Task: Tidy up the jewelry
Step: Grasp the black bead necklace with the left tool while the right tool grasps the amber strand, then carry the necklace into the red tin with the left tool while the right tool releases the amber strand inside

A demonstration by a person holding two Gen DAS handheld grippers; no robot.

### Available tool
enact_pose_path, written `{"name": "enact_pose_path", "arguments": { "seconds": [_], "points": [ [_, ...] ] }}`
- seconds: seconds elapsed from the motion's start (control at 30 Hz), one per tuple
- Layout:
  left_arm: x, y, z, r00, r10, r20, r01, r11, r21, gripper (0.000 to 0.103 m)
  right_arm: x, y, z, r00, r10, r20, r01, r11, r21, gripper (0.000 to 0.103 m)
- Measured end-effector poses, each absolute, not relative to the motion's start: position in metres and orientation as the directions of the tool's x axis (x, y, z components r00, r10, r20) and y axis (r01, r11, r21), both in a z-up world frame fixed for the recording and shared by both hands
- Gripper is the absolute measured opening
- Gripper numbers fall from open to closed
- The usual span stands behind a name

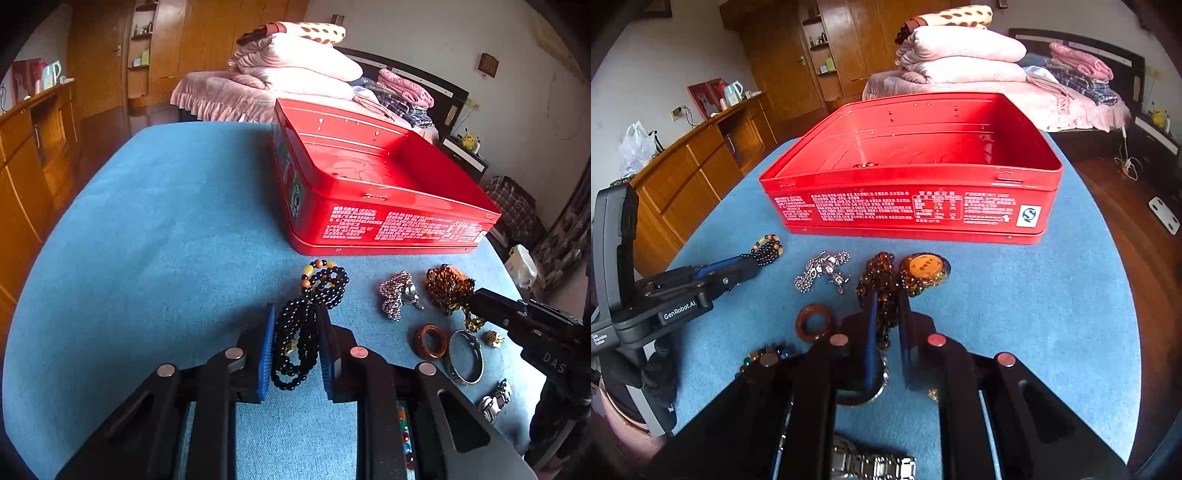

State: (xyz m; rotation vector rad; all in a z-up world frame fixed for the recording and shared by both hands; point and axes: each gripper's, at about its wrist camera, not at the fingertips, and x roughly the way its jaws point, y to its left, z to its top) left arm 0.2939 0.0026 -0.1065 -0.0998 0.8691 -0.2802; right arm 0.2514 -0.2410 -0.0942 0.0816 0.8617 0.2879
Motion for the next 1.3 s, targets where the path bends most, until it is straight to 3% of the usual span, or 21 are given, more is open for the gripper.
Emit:
{"name": "enact_pose_path", "arguments": {
  "seconds": [0.23, 0.4, 0.57, 0.67, 0.77, 0.83, 0.9, 0.93, 1.3],
  "points": [
    [0.285, -0.001, -0.096, 0.630, -0.291, -0.720, 0.213, 0.956, -0.201, 0.022, 0.245, -0.252, -0.084, 0.636, 0.279, -0.719, -0.196, 0.960, 0.199, 0.005],
    [0.283, -0.002, -0.095, 0.629, -0.297, -0.718, 0.215, 0.955, -0.205, 0.022, 0.248, -0.247, -0.092, 0.600, 0.257, -0.757, -0.192, 0.966, 0.175, 0.006],
    [0.285, -0.001, -0.098, 0.619, -0.299, -0.726, 0.214, 0.954, -0.211, 0.022, 0.250, -0.243, -0.096, 0.582, 0.239, -0.777, -0.181, 0.970, 0.162, 0.015],
    [0.285, -0.001, -0.099, 0.619, -0.298, -0.727, 0.213, 0.954, -0.209, 0.022, 0.255, -0.240, -0.101, 0.567, 0.212, -0.796, -0.166, 0.976, 0.142, 0.036],
    [0.286, -0.002, -0.101, 0.619, -0.291, -0.729, 0.210, 0.956, -0.203, 0.022, 0.258, -0.236, -0.108, 0.552, 0.205, -0.808, -0.168, 0.977, 0.133, 0.039],
    [0.286, -0.002, -0.103, 0.616, -0.288, -0.733, 0.209, 0.957, -0.200, 0.022, 0.260, -0.232, -0.110, 0.560, 0.193, -0.805, -0.173, 0.978, 0.114, 0.037],
    [0.286, -0.003, -0.105, 0.608, -0.290, -0.739, 0.209, 0.957, -0.203, 0.022, 0.261, -0.230, -0.110, 0.562, 0.195, -0.804, -0.182, 0.977, 0.110, 0.024],
    [0.286, -0.003, -0.106, 0.607, -0.290, -0.740, 0.209, 0.956, -0.204, 0.022, 0.262, -0.229, -0.110, 0.559, 0.202, -0.804, -0.185, 0.976, 0.116, 0.022],
    [0.285, -0.004, -0.100, 0.613, -0.306, -0.729, 0.214, 0.952, -0.220, 0.022, 0.250, -0.245, -0.092, 0.596, 0.259, -0.760, -0.186, 0.965, 0.183, 0.019]
  ]
}}
